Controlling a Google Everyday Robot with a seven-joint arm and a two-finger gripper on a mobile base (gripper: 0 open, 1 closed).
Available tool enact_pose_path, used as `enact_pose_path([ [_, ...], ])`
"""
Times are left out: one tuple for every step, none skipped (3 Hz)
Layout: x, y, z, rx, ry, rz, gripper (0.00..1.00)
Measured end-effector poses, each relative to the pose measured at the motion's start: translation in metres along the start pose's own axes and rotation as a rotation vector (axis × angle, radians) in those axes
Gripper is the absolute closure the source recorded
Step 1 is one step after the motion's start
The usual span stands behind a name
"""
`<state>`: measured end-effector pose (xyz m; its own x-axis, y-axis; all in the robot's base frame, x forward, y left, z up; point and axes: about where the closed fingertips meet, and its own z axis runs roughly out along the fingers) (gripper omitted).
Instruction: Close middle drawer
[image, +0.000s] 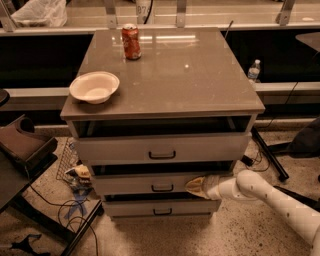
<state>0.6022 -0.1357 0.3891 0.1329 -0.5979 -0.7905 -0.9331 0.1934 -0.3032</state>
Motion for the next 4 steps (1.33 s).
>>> enact_pose_path([
  [0.000,0.002,-0.001,0.000,0.000,0.000,1.00],
  [0.007,0.006,-0.027,-0.050,0.039,0.049,1.00],
  [0.011,0.024,-0.103,-0.168,0.147,0.142,1.00],
  [0.001,0.040,-0.175,-0.234,0.249,0.204,1.00],
])
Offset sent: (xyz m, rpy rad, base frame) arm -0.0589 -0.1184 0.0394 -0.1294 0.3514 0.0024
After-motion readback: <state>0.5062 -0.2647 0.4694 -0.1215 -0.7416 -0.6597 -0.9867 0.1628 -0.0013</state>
